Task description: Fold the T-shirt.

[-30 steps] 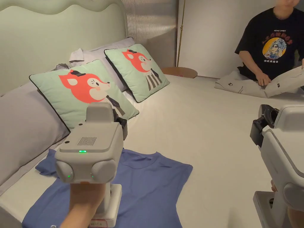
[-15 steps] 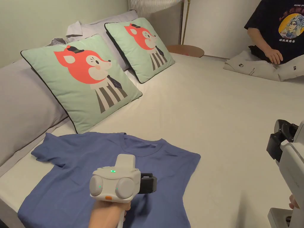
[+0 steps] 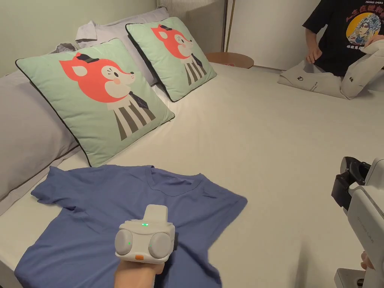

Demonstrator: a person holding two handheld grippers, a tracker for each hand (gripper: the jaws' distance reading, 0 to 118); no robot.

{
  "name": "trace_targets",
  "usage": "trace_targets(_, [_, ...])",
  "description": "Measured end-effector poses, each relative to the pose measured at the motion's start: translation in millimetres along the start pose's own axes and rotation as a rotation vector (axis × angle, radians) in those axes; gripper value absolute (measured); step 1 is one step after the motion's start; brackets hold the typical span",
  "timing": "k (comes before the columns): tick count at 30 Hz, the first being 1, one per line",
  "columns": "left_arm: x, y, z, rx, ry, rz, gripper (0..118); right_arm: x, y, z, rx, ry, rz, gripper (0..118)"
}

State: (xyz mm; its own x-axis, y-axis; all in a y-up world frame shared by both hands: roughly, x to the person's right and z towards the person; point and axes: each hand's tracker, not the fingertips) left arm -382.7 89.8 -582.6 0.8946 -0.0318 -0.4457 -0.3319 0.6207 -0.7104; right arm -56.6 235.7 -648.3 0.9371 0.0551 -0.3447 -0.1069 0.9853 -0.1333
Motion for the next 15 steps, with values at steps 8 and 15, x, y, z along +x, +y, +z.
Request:
trace_targets(8, [-8, 32, 74, 0.191, -0.057, 0.113, 3, 29, 18, 31, 0.065, -0.043, -0.023, 0])
trace_targets(15, [31, 81, 188, 0.514, -0.225, 0.055, 3, 62, 34, 73, 0.141, -0.104, -0.065, 0])
